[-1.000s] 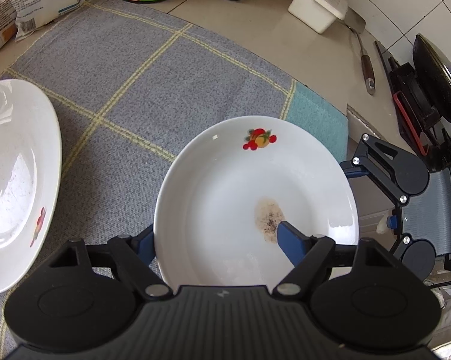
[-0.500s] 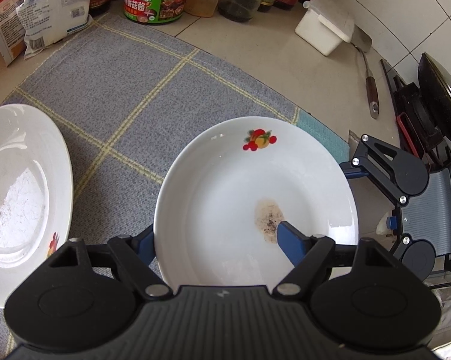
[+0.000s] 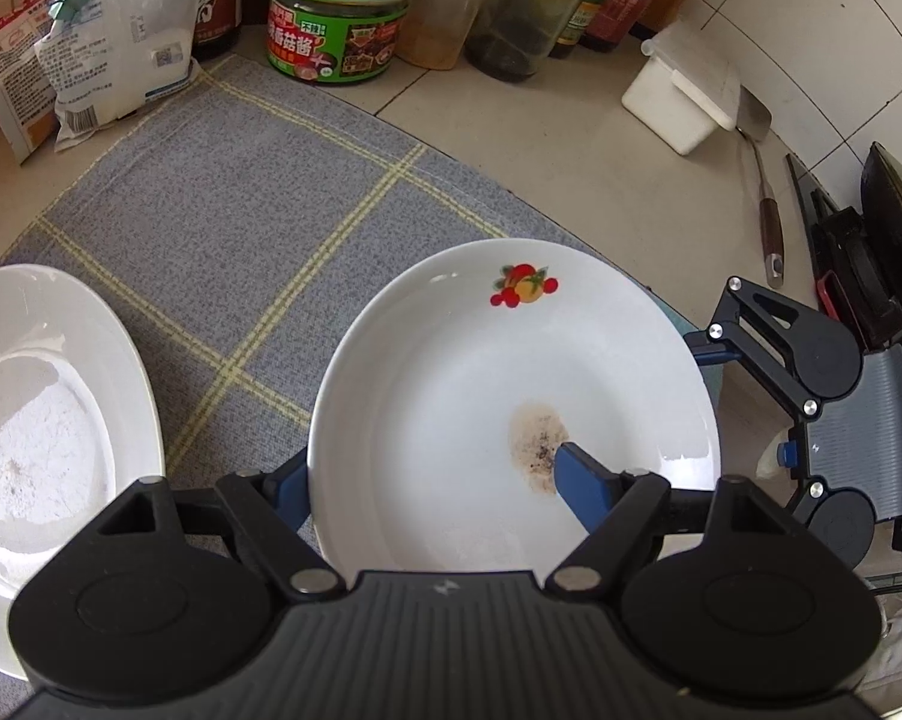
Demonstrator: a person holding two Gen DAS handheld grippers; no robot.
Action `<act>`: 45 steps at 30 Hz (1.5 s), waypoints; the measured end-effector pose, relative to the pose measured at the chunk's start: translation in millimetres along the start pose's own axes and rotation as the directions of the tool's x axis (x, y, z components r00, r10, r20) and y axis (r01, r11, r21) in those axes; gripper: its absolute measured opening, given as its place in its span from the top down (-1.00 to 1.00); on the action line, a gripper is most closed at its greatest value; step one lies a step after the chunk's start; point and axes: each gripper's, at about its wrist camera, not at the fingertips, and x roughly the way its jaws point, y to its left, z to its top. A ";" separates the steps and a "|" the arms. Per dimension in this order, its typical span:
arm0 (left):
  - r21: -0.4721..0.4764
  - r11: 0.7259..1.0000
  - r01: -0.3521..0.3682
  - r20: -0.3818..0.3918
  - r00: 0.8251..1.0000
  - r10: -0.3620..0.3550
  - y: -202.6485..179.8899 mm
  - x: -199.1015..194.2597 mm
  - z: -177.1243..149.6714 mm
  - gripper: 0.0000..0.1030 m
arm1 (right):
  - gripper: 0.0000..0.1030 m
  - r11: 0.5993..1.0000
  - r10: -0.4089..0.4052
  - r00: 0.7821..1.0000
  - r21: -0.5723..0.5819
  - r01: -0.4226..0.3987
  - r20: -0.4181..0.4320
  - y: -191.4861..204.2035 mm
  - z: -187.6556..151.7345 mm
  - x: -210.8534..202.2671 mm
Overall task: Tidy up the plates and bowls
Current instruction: 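Carry the stained plate with the left tool toward the green-lidded jar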
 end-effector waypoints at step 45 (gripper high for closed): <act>-0.068 0.996 -0.060 0.065 0.996 0.065 59.1 48.4 60.0 -0.55 | -1.00 1.000 0.023 1.000 -0.007 -0.023 -0.010 -84.4 30.2 63.3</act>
